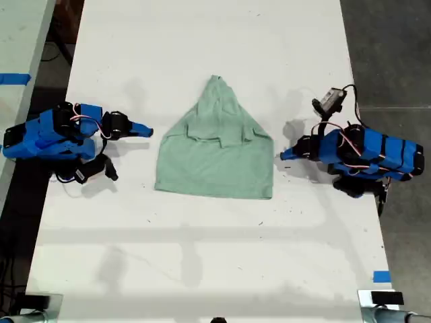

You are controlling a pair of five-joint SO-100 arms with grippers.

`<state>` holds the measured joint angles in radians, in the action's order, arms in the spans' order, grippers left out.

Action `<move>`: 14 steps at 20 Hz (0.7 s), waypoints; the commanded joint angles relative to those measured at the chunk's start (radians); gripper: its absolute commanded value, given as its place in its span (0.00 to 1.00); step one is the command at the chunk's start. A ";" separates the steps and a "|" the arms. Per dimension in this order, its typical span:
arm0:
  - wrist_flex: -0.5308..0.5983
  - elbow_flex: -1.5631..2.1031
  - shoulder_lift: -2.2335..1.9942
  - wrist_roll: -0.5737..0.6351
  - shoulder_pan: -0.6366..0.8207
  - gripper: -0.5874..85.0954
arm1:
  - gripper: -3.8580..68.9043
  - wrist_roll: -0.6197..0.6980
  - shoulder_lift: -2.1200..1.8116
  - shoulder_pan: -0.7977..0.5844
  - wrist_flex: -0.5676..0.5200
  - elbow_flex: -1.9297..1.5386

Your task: Fold t shirt

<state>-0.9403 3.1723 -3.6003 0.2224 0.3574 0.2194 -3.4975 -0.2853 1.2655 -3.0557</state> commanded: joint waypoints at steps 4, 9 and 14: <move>-0.011 0.006 -0.008 -0.031 0.009 0.01 | 0.08 -0.008 -0.015 0.006 -0.011 -0.054; -0.017 0.005 -0.008 -0.037 0.011 0.01 | 0.08 -0.009 -0.015 0.006 -0.011 -0.054; -0.021 0.003 -0.008 -0.041 0.012 0.01 | 0.08 -0.009 -0.015 0.006 -0.011 -0.054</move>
<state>-0.9587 3.1723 -3.6003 0.2071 0.3574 0.2194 -3.4975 -0.2853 1.2655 -3.0557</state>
